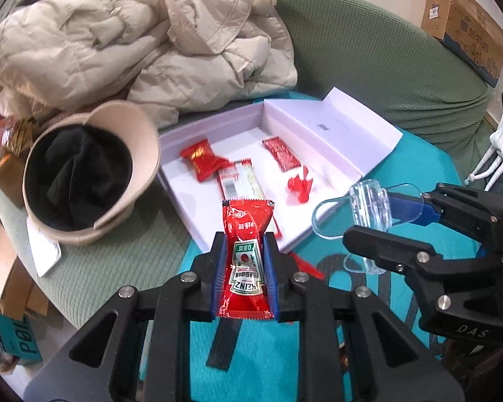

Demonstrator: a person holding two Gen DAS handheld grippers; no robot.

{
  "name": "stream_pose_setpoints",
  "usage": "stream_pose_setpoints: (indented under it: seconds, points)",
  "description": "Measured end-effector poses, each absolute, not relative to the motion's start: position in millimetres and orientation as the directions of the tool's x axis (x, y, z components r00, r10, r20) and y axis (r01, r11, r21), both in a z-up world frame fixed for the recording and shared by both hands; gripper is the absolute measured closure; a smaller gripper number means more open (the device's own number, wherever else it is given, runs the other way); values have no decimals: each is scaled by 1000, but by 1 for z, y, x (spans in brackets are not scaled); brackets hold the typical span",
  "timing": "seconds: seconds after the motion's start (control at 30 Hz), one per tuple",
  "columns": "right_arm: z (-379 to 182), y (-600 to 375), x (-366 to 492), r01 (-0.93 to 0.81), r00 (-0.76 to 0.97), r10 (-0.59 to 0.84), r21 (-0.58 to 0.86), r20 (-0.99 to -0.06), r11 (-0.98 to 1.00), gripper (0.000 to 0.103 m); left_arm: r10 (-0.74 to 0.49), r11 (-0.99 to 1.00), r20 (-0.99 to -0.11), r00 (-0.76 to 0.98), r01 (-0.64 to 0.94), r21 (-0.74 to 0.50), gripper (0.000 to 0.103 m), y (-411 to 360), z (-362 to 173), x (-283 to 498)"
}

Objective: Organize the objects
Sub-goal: 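Lift the ketchup packet with the left gripper while the right lifts the clear item, then carry the ketchup packet and clear item over the white box with both grippers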

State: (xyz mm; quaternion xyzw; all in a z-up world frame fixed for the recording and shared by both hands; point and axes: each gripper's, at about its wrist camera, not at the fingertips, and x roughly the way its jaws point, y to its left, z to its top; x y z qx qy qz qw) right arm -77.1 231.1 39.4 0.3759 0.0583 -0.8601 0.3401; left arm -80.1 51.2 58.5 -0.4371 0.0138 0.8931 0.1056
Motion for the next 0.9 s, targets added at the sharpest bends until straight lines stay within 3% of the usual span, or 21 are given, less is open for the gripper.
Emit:
stream_pose_setpoints:
  seconds: [0.5,0.67,0.9]
  points:
    - [47,245,-155,624,-537,-543,129,-646,-770,66,119,-987,-776,-619,-156,-28,83,74,64,-142]
    - [37,249,-170,631,-542,-566,144,-621,-762,66,125,-987,-780,-613,-154,-38,83,82,51,-157]
    - [1,261,-194,597,-512,-543,179,-665,-782,66,90,-992,-827,-555,-121,-26,83,92,17,-185]
